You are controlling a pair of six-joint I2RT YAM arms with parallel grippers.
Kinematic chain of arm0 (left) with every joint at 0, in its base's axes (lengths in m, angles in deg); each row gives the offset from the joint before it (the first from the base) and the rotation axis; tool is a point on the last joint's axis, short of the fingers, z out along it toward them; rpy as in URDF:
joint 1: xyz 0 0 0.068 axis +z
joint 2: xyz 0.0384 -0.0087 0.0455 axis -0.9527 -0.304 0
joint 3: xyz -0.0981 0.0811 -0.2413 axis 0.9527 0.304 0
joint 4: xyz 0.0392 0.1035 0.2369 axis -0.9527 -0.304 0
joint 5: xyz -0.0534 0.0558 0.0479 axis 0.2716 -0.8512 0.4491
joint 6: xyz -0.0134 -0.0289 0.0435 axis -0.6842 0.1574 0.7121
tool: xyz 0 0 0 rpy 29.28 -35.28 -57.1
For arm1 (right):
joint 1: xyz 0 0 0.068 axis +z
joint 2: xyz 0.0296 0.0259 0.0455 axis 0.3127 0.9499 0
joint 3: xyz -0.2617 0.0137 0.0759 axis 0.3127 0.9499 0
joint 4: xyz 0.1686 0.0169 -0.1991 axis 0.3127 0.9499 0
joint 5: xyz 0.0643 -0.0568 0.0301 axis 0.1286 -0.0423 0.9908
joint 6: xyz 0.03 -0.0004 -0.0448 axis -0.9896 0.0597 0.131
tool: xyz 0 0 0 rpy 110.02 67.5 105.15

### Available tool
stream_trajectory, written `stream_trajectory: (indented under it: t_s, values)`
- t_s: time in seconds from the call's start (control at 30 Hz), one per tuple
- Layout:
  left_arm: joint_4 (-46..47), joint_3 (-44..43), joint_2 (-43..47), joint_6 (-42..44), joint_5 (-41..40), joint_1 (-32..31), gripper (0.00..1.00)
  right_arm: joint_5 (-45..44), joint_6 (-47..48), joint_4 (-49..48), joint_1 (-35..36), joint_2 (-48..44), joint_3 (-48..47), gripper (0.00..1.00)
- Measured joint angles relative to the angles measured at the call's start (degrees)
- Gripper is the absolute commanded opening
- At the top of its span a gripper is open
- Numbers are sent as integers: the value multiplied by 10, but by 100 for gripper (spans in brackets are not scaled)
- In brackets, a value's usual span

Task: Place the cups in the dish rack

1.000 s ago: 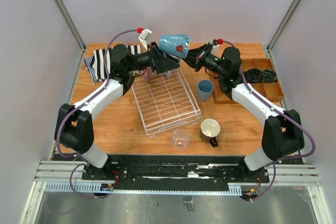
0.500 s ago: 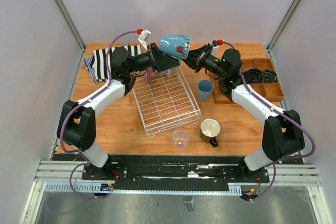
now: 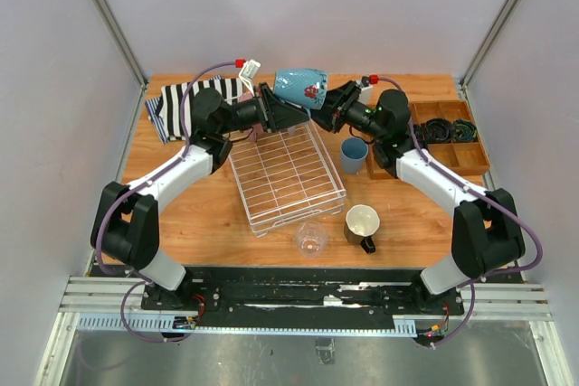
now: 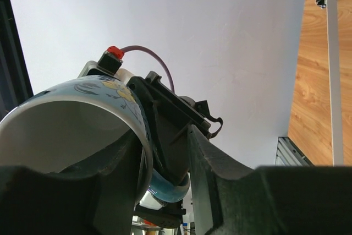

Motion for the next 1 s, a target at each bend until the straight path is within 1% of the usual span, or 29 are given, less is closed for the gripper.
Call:
stream_trajectory:
  t_s: [0.07,0.2,0.47,0.63,0.8,1.0]
  values:
    - [-14,13,17,9,-7,-1,0,2,5,0,1,0,4,43]
    - [-31,29,37,26,-20,-1,0,3,9,-2,3,-1,12,48]
    - [-111,49,76,81,-40,-1,1,-2,10,-8,-14,-37,81,49]
    - [-152,63,99,121,-67,0,1,-4,11,-3,-34,-45,102,49]
    - [-248,65,127,183,-121,0,0,-2,31,26,-55,-73,119,49]
    - [-396,65,159,262,-219,0,1,8,92,95,-110,-125,149,49]
